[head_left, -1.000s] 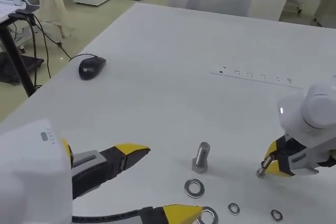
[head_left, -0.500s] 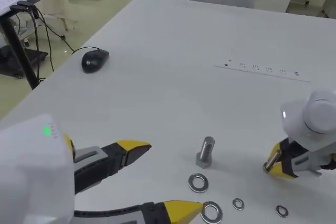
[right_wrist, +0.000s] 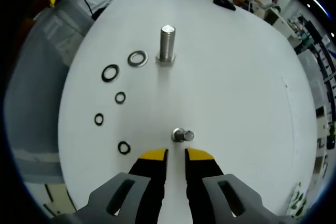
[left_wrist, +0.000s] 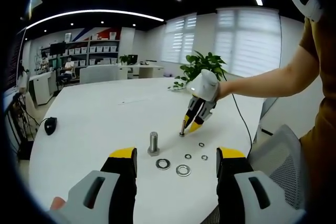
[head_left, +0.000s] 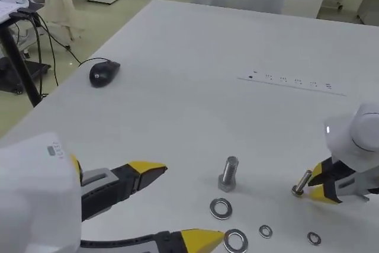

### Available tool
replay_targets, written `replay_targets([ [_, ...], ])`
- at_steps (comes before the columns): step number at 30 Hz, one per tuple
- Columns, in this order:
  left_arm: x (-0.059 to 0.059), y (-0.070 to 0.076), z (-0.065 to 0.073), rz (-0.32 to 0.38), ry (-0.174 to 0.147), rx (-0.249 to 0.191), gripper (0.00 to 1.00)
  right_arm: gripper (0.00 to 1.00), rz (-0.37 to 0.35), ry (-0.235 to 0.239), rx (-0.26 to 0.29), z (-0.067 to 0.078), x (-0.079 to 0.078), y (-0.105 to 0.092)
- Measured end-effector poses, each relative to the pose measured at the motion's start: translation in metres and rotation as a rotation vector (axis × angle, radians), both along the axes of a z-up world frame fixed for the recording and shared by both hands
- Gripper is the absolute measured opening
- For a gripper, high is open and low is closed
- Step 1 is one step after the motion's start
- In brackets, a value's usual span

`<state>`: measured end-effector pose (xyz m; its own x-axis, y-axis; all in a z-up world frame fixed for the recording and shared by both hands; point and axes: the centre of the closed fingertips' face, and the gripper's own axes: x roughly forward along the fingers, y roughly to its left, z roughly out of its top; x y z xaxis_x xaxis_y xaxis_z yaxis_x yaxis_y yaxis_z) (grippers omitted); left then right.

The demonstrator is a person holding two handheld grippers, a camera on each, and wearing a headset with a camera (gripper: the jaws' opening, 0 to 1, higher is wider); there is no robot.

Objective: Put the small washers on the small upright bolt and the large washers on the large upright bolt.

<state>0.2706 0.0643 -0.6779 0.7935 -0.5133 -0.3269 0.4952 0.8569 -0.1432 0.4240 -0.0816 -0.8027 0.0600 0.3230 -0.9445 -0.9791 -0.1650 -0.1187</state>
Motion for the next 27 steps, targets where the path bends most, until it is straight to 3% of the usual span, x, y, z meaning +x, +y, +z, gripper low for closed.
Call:
replay_targets([
  [11, -0.007, -0.005, 0.017, -0.012, -0.040, 0.019, 0.61, 0.15, -0.041, 0.005, 0.014, 0.008, -0.026, -0.018],
  [20, -0.018, -0.007, 0.026, -0.019, -0.072, 0.037, 0.61, 0.18, -0.063, 0.033, 0.019, 0.001, -0.054, -0.031],
  [27, -0.022, -0.005, 0.030, -0.031, -0.090, 0.044, 0.61, 0.19, -0.075, 0.037, 0.029, -0.002, -0.067, -0.030],
])
